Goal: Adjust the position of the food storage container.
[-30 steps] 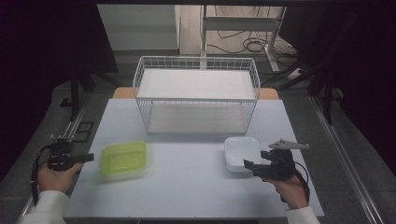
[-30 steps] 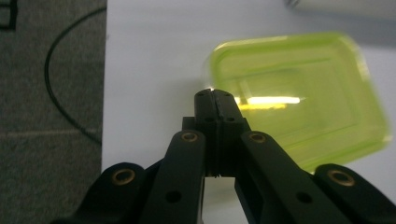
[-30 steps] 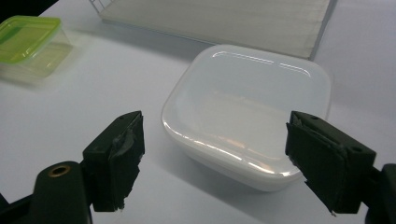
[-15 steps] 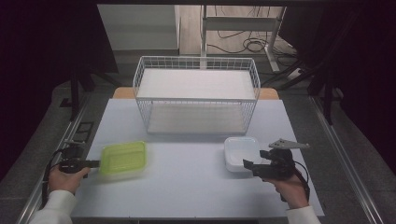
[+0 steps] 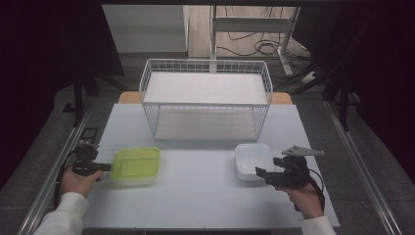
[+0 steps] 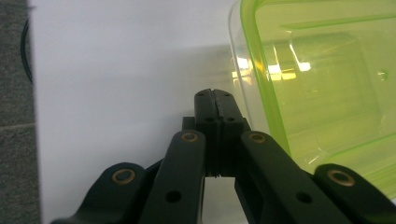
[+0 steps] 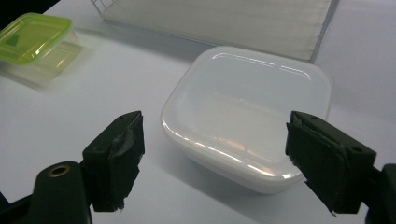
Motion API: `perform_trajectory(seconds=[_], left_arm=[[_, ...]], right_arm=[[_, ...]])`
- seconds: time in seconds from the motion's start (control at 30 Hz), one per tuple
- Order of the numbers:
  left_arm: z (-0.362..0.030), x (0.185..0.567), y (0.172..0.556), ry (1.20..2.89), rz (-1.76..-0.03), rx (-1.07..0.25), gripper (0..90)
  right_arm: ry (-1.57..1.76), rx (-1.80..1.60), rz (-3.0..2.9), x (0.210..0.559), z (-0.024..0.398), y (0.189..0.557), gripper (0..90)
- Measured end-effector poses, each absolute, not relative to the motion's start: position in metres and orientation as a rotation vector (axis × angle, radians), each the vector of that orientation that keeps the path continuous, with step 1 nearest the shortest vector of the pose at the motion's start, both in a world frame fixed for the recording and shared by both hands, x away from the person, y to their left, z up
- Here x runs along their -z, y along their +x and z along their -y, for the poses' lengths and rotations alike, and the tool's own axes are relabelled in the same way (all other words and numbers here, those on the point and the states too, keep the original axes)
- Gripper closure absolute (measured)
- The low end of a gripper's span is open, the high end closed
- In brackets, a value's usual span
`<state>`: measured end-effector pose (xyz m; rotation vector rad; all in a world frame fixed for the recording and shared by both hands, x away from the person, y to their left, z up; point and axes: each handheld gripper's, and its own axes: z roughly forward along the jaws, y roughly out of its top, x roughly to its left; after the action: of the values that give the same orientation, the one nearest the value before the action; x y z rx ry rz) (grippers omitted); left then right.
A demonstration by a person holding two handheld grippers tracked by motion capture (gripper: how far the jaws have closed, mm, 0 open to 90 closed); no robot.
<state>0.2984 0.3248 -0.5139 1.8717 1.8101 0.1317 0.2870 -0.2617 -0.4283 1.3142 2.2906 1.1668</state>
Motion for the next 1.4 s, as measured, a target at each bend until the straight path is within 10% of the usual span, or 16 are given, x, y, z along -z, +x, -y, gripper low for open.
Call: perform_trajectory(seconds=[1.4], left_arm=[[-0.19, 0.504, 0.341, 1.994, -1.544, -0.039, 89.9]], right_arm=[[1.285, -1.146, -2.328, 0.429, 0.254, 0.292, 19.9]])
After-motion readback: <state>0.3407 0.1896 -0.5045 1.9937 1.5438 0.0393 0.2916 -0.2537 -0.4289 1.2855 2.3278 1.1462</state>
